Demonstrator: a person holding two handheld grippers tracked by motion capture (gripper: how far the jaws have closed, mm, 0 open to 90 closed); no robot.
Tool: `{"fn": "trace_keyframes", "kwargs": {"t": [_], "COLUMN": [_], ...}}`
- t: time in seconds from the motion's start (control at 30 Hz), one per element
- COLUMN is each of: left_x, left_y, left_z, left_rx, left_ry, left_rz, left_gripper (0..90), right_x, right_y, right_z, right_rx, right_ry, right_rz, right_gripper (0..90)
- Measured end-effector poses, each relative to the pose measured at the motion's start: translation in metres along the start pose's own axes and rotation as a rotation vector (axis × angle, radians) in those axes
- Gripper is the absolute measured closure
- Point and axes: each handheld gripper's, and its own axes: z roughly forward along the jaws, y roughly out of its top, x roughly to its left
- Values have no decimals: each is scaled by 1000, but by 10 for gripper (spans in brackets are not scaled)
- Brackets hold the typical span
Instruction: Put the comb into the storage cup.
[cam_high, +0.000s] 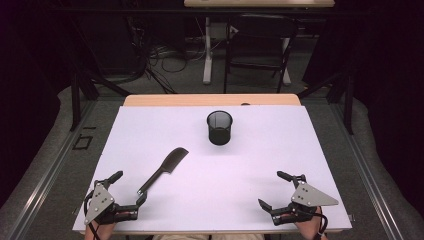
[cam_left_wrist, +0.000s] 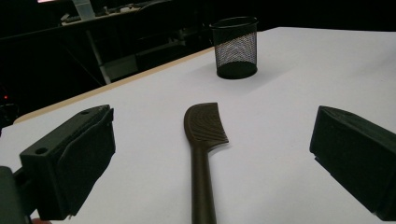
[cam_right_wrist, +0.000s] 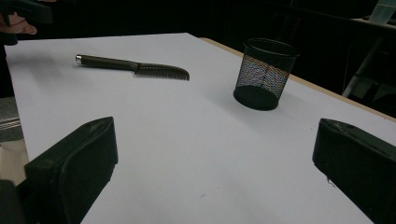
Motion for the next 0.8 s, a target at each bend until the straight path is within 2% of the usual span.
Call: {"fn": "trace_keyframes", "kwargs": {"t": [0.4, 0.6, 0.8], "left_x": [-3, -2, -2], "left_y": [2, 5, 7], "left_z": [9, 12, 19], "left_rx": [45, 64, 83], "left_ry": [4, 16, 8], "left_rz": [13, 2, 6], "left_gripper": [2, 6, 11], "right_x": [-3, -3, -4], "right_y": [-1, -1, -1], "right_z": [5, 7, 8], "right_rx": [27, 43, 45], "right_ry": [2, 3, -3], "right_rz": [2, 1, -1], "right_gripper": [0, 0, 0]}}
